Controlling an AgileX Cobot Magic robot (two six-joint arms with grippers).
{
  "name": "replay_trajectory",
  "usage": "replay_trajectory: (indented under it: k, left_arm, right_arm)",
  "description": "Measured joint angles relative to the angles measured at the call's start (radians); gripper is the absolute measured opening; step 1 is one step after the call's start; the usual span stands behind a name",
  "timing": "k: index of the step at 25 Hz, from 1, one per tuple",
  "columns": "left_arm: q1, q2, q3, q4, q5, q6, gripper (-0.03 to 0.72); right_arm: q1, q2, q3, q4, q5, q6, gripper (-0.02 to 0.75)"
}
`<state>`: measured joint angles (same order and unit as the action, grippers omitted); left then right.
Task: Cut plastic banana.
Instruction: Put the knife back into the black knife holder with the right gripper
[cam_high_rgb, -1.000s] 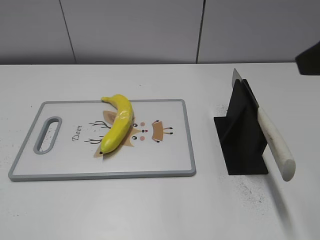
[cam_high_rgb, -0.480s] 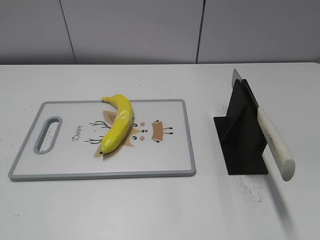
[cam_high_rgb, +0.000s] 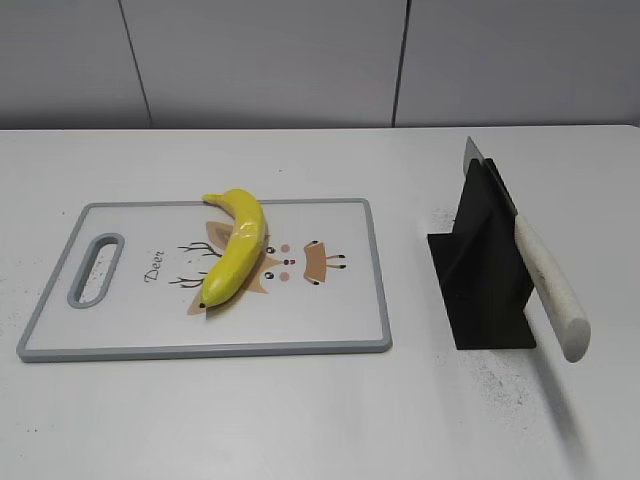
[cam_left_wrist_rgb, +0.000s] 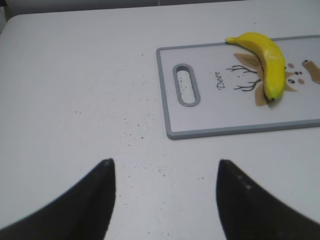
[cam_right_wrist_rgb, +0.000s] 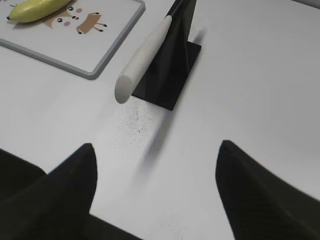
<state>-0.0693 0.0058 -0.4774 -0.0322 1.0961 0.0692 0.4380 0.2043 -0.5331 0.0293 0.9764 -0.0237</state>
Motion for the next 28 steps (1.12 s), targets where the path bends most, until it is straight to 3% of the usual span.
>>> replay_trajectory:
  k: [5, 19, 28]
  left_arm:
    - [0.0, 0.0, 0.0, 0.0, -0.001, 0.0, 0.6]
    - [0.0, 0.0, 0.0, 0.0, -0.002, 0.0, 0.589]
    - [0.002, 0.0, 0.0, 0.002, -0.003, 0.0, 0.588]
  right_arm:
    - [0.0, -0.075, 0.006, -0.011, 0.072, 0.0, 0.56]
    - [-0.007, -0.15, 0.03, -0.019, 0.069, 0.0, 0.56]
    - [-0.189, -0.211, 0.03, -0.018, 0.068, 0.0, 0.56]
